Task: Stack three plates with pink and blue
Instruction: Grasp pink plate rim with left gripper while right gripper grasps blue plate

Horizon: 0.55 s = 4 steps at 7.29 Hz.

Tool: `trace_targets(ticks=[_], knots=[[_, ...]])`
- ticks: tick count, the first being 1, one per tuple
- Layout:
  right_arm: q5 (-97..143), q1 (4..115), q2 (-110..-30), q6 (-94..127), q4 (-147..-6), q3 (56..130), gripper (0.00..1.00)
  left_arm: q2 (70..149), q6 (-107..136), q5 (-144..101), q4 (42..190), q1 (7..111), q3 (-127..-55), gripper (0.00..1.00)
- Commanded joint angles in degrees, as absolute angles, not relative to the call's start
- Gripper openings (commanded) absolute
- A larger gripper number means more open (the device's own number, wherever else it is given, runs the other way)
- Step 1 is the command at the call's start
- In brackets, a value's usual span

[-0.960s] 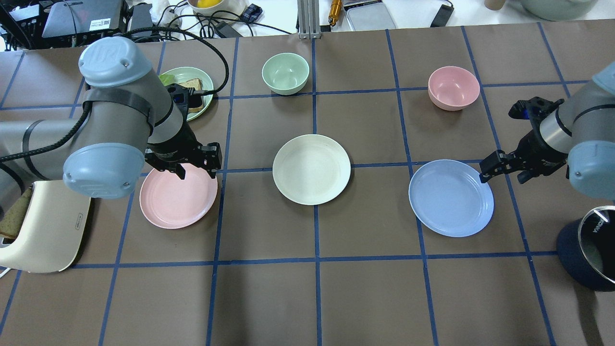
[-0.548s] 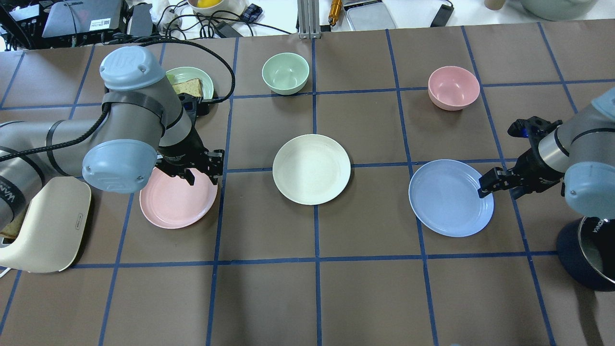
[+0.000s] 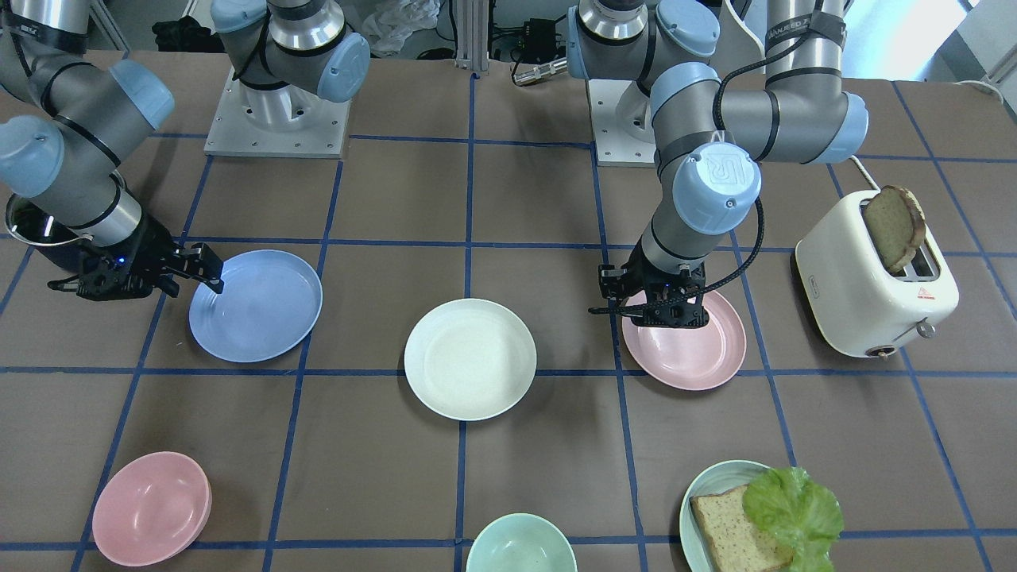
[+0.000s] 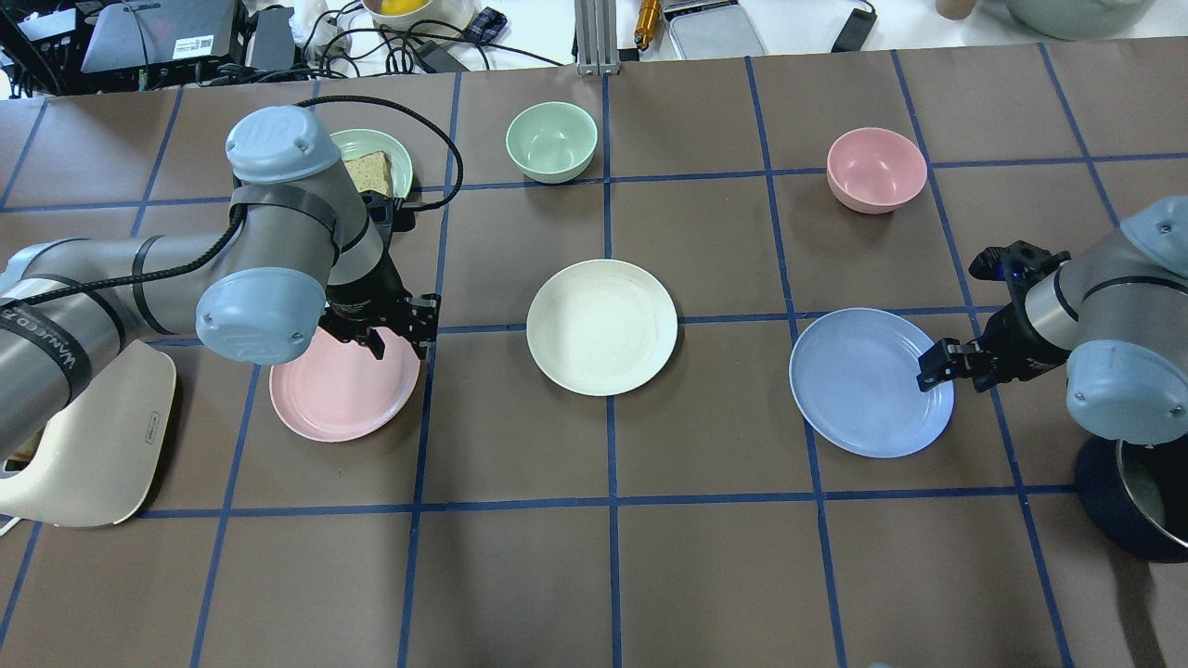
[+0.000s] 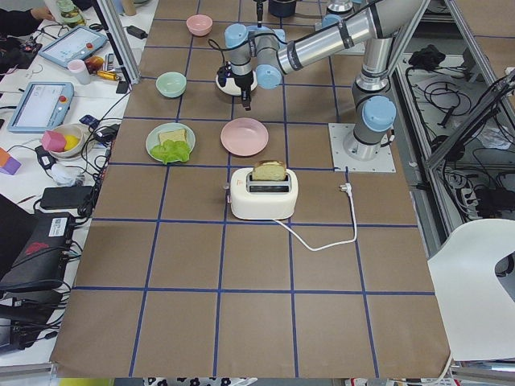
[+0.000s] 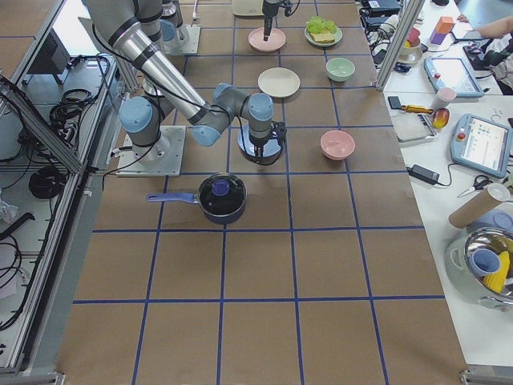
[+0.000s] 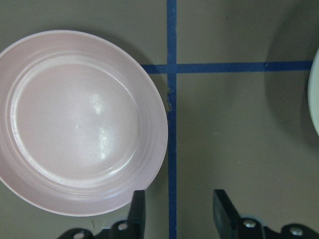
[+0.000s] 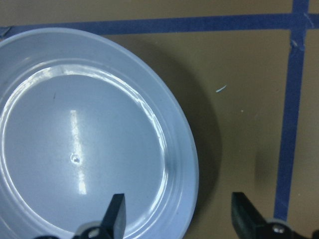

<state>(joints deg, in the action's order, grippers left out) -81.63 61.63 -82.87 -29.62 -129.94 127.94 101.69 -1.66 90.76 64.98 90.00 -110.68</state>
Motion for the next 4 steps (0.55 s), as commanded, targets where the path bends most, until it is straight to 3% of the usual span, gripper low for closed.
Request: trace_targets(ticks=[1, 2, 3, 4], knots=[[-81.56, 61.44, -81.04, -31.46, -130.86, 128.06, 0.78, 104.66, -1.93, 91.32, 61.72, 89.91, -110.65, 0.56], [-81.65, 61.44, -80.34, -31.46, -132.00, 128.06, 0.79, 105.98, -1.93, 91.32, 60.22, 89.91, -110.65, 0.56], [-81.65, 61.44, -79.81, -31.38, -131.84, 127.88, 0.66, 107.13, -1.93, 92.01, 59.42, 89.91, -110.74, 0.56], [-81.91, 61.44, -79.89, -31.55, -131.75, 127.88, 0.39, 107.75, -1.93, 92.72, 58.81, 89.91, -110.74, 0.56]])
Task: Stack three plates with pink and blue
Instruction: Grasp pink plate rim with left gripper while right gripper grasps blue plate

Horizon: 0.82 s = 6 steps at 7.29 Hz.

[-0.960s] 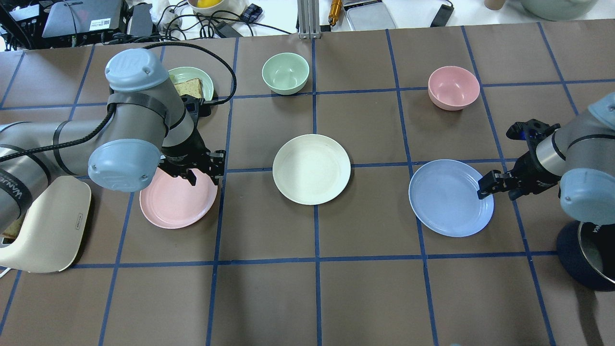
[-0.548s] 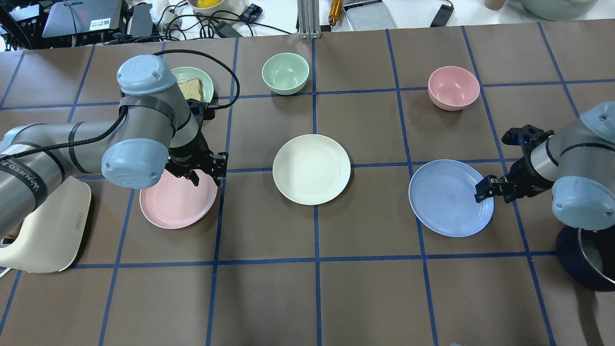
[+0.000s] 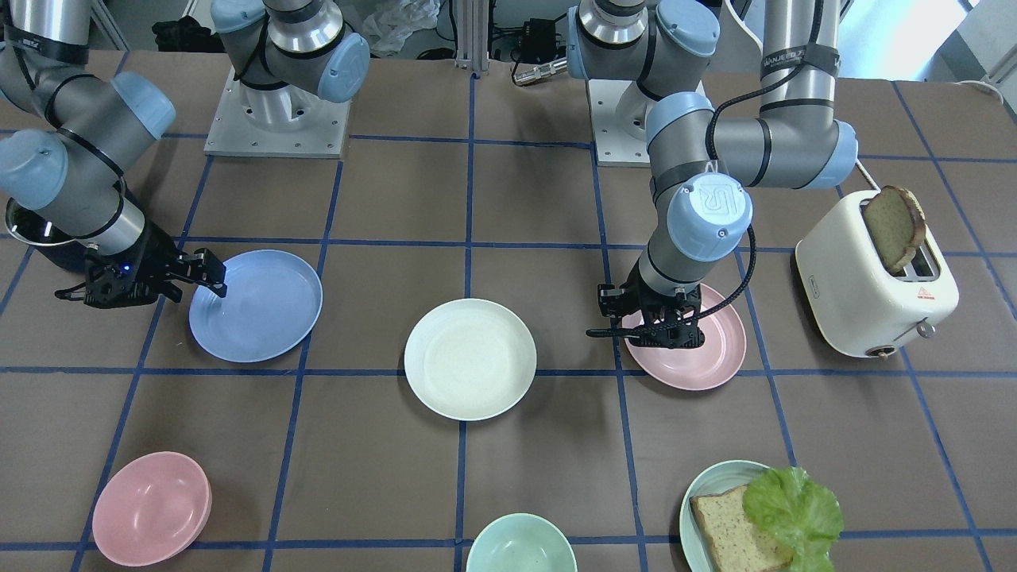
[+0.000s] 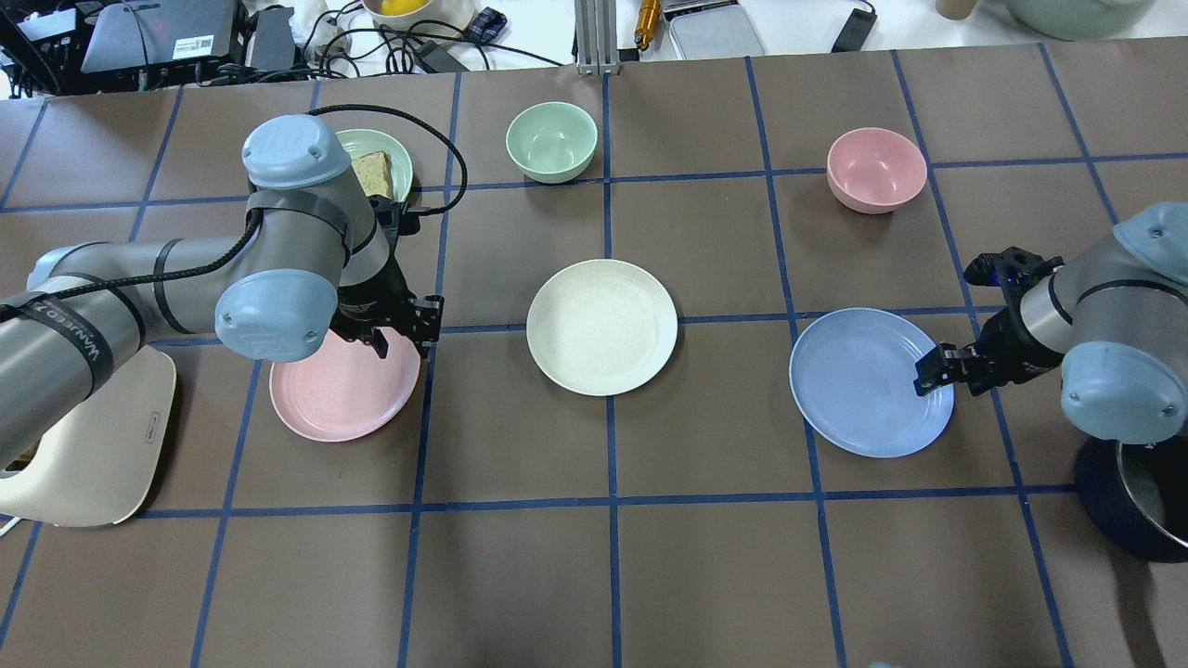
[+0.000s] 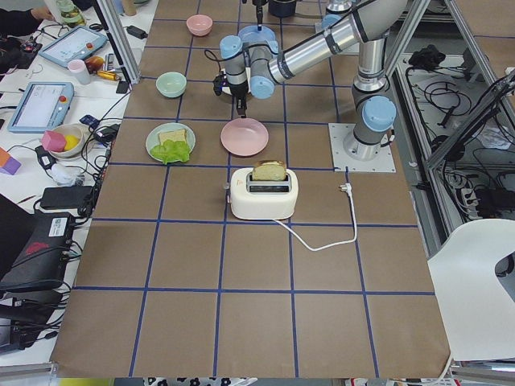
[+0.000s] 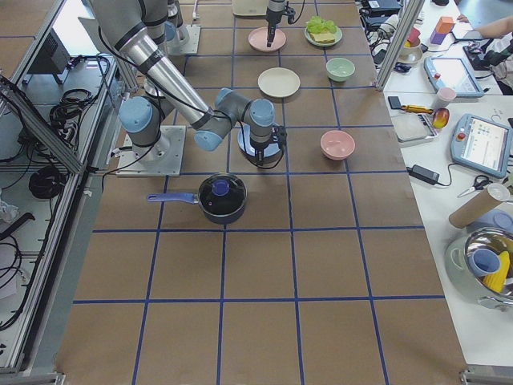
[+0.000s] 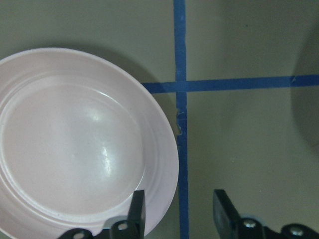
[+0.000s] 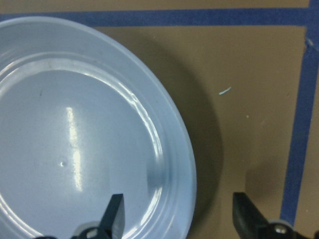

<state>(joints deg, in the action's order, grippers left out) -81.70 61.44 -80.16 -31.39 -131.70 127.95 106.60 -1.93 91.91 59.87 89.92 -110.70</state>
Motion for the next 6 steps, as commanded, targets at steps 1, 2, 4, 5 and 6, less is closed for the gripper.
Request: trace_targets(ticks=[1, 2, 4, 5, 6], knots=[[-81.83, 61.44, -79.81, -31.81, -131.84, 127.88, 0.21, 108.62, -1.41, 92.72, 58.71, 89.91, -110.83, 0.56], [-81.83, 61.44, -79.89, -33.03, -131.84, 127.88, 0.10, 109.24, -0.71, 92.81, 58.62, 89.91, -110.74, 0.54], [-81.74, 61.44, -80.33, -33.13, -131.75, 127.79, 0.00, 109.86, 1.92, 92.64, 58.54, 90.00, -110.74, 0.51], [-81.83, 61.44, -80.51, -33.05, -131.49, 127.62, 0.00, 110.21, 1.93, 92.72, 58.54, 90.00, -110.74, 0.49], [-81.83, 61.44, -80.68, -32.87, -130.53, 127.01, 0.00, 110.56, 1.93, 92.72, 58.54, 90.00, -110.66, 0.49]])
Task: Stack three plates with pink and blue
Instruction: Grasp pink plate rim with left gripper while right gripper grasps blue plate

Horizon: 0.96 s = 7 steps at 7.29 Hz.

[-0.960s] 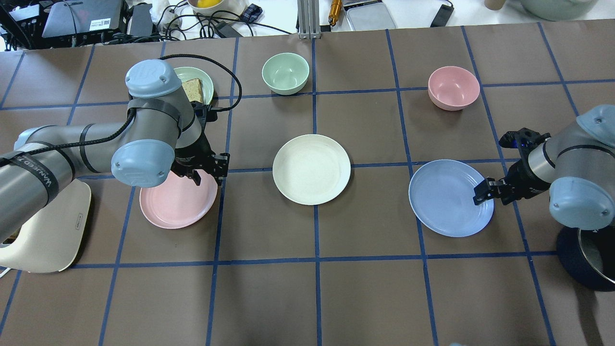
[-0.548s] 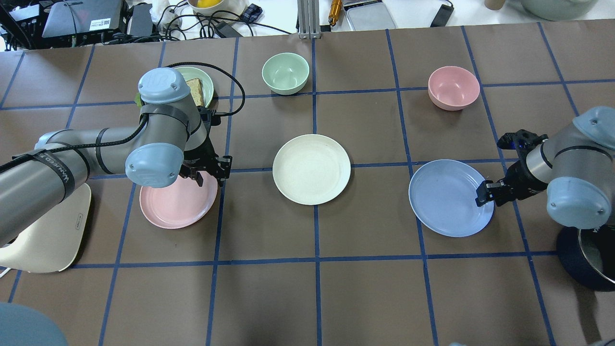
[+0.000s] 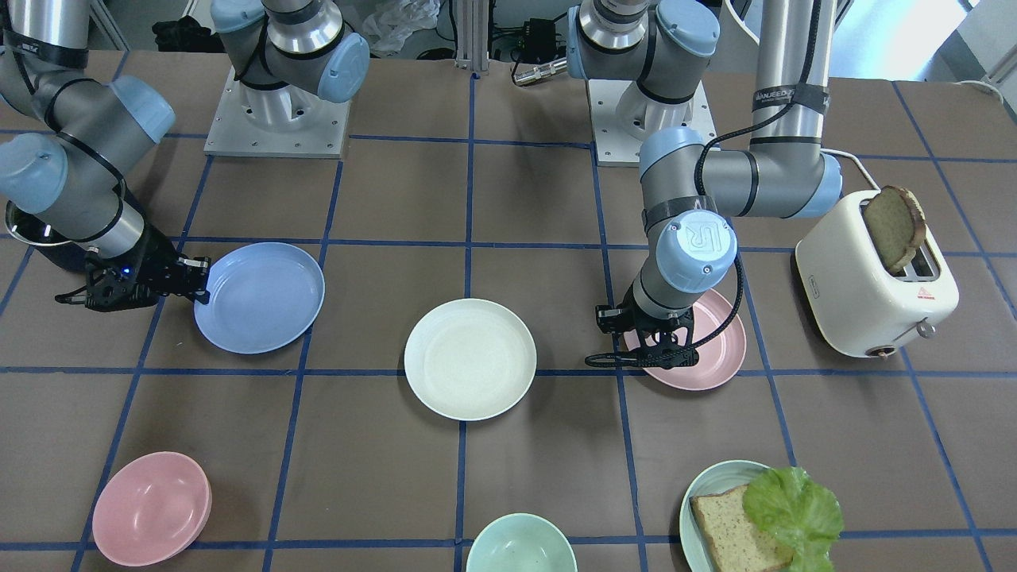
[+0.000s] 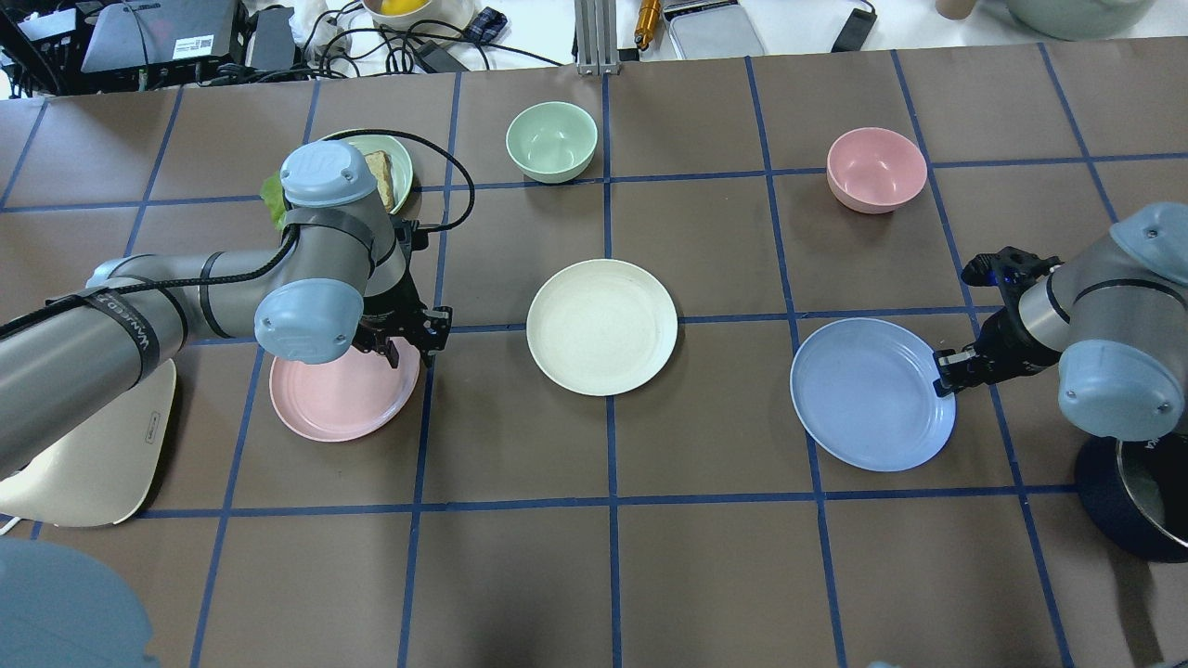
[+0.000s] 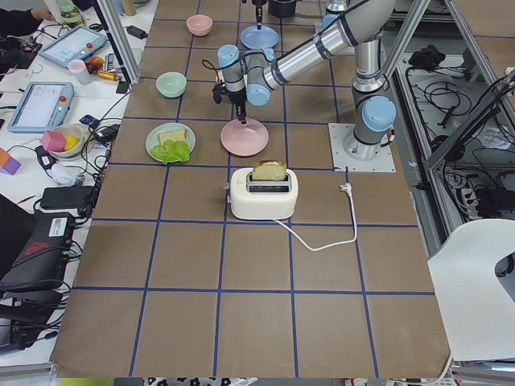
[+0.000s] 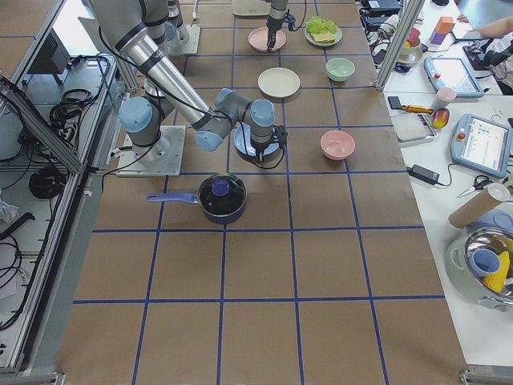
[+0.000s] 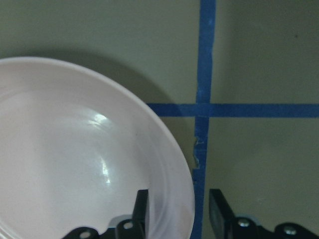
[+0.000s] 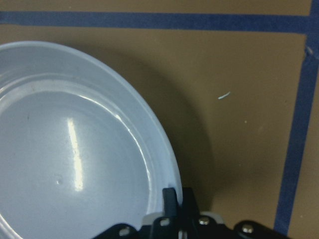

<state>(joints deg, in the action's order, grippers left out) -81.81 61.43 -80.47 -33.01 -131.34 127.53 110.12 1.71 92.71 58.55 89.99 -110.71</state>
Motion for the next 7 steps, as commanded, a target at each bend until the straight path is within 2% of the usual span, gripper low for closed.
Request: trace_targets(ticks=[1, 2, 4, 6, 7], knots=[[-81.83, 61.44, -80.68, -32.87, -127.65, 125.26, 0.00, 110.91, 1.85, 92.90, 57.23, 89.91, -110.65, 0.30], [-79.74, 61.44, -80.86, -32.61, -120.57, 121.50, 0.00, 111.00, 1.93, 92.90, 57.13, 90.00, -110.74, 0.30], [-78.75, 61.52, -80.34, -32.26, -110.51, 113.58, 0.00, 111.36, 1.93, 92.90, 57.22, 90.00, -110.57, 0.19], [-78.93, 61.52, -80.33, -31.91, -109.26, 112.15, 0.00, 111.62, 2.11, 92.99, 57.13, 90.00, -110.57, 0.13], [-78.93, 61.52, -80.77, -31.82, -108.12, 111.02, 0.00, 111.62, 2.11, 95.51, 57.22, 90.35, -110.48, 0.02]])
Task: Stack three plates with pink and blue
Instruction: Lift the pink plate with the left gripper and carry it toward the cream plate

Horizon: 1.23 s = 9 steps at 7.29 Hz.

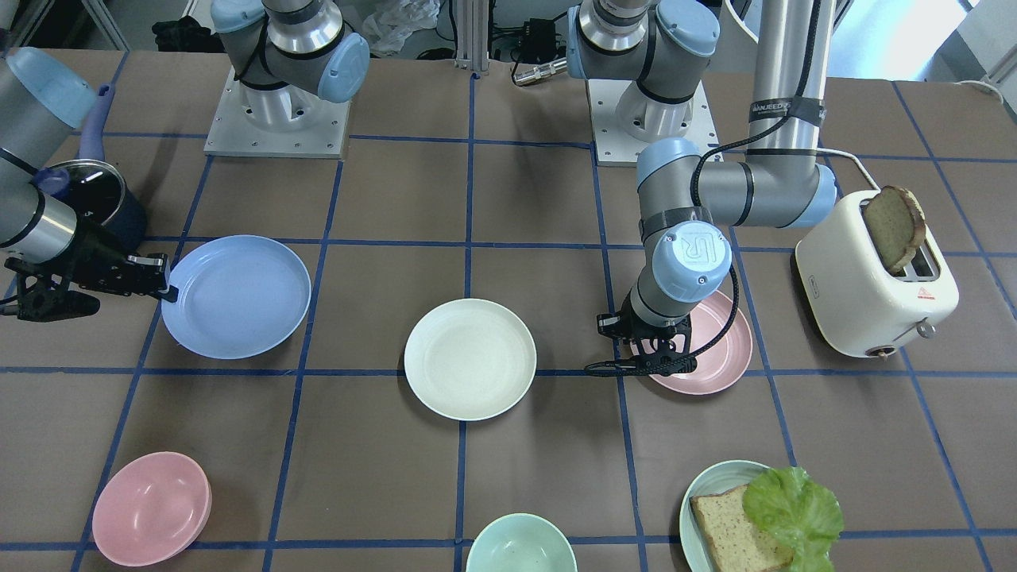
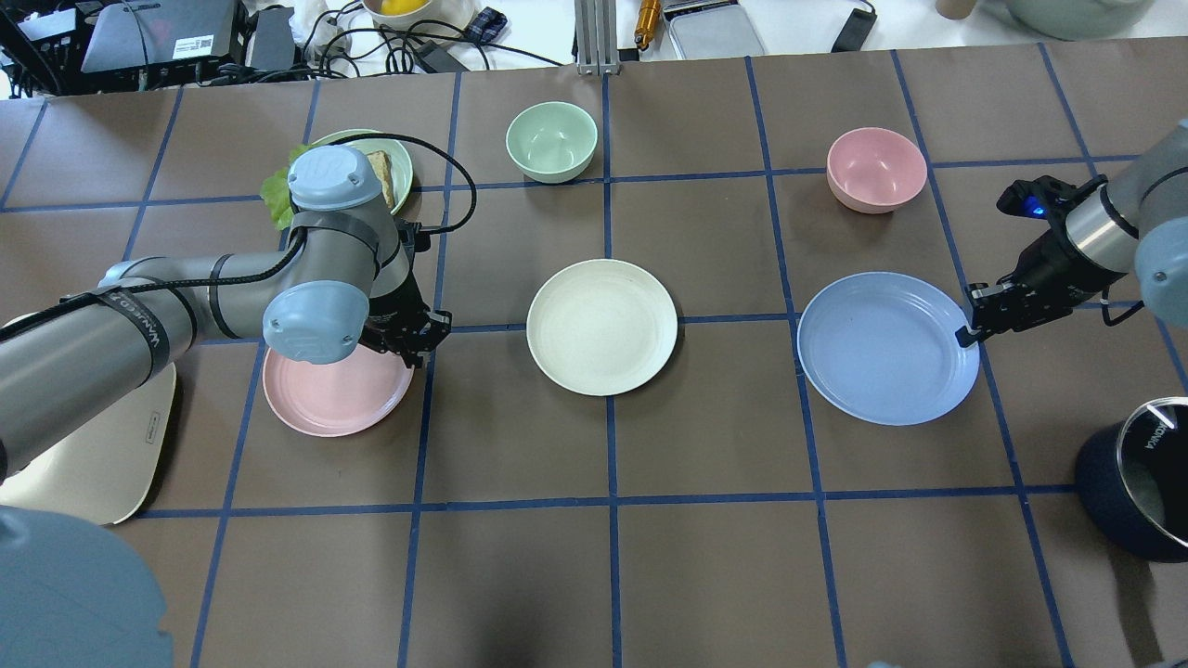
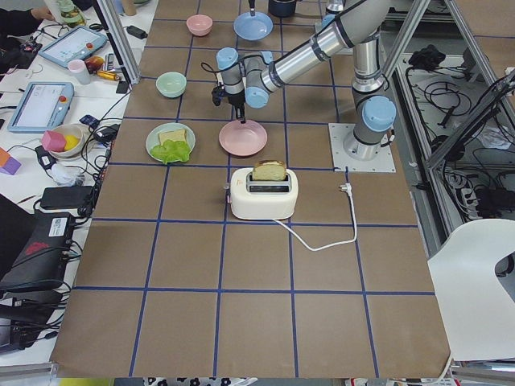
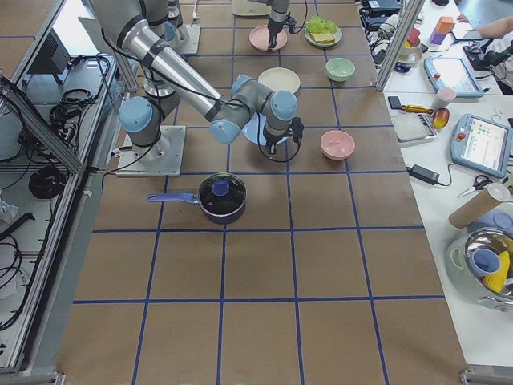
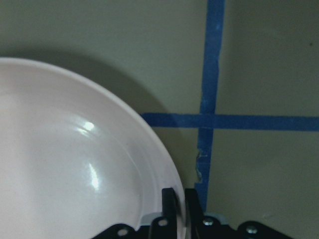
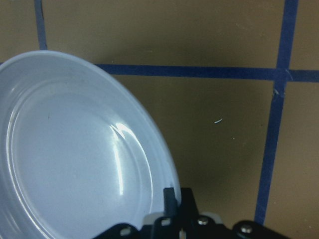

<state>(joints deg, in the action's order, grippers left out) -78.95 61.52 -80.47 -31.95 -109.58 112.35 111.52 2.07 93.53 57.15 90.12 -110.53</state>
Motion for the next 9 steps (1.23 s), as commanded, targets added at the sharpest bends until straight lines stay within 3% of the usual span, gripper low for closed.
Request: trace_targets(ticks=[1, 4, 9], knots=[[-79.01, 61.61, -80.86, -30.95, -106.45, 109.35, 0.00, 111.71, 3.41, 99.19, 57.22, 91.22, -110.39, 0.00], [-79.10, 61.70, -80.42, -30.67, -103.18, 105.91, 0.00, 110.92, 3.87, 100.36, 60.80, 91.93, -107.33, 0.00], [-79.45, 62.05, -80.86, -27.62, -103.01, 105.73, 0.00, 111.88, 7.44, 101.69, 75.30, 94.74, -94.34, 0.00]])
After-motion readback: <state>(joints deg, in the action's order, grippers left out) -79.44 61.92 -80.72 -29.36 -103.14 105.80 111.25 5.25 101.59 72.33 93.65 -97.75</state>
